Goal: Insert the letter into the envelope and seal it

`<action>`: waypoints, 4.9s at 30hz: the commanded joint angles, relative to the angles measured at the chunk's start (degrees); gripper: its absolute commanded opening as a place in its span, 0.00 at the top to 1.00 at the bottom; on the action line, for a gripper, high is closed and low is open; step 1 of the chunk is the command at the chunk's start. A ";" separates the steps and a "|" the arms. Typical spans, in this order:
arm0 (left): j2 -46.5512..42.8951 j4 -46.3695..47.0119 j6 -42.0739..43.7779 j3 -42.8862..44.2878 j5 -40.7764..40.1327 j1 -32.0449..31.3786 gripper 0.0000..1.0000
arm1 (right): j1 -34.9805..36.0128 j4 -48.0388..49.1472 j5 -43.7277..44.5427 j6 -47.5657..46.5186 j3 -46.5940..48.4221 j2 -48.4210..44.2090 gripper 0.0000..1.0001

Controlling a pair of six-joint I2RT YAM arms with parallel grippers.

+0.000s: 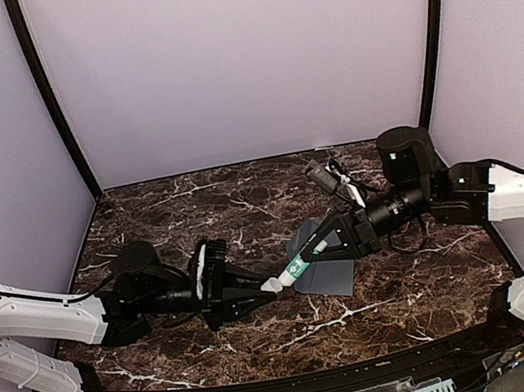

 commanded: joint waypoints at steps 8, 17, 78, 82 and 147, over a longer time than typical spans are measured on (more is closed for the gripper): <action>0.44 3.20 -2.30 -0.47 1.29 0.45 0.94 | 1.26 3.26 -0.52 -0.18 2.06 0.59 1.00; 1.71 4.30 -3.03 -0.08 1.59 0.44 0.94 | 1.95 3.20 0.54 -0.11 2.71 1.50 1.00; 2.13 11.58 -14.34 0.26 2.15 0.43 0.95 | 4.59 -3.95 18.92 -5.10 4.42 3.88 1.00; 2.05 11.19 -15.06 0.39 0.36 0.44 0.95 | 4.75 -3.36 18.02 -5.00 4.37 4.30 1.00; -7.07 -1.10 -9.07 8.91 8.91 0.52 0.99 | 13.05 -3.31 15.03 -14.46 9.98 17.45 1.00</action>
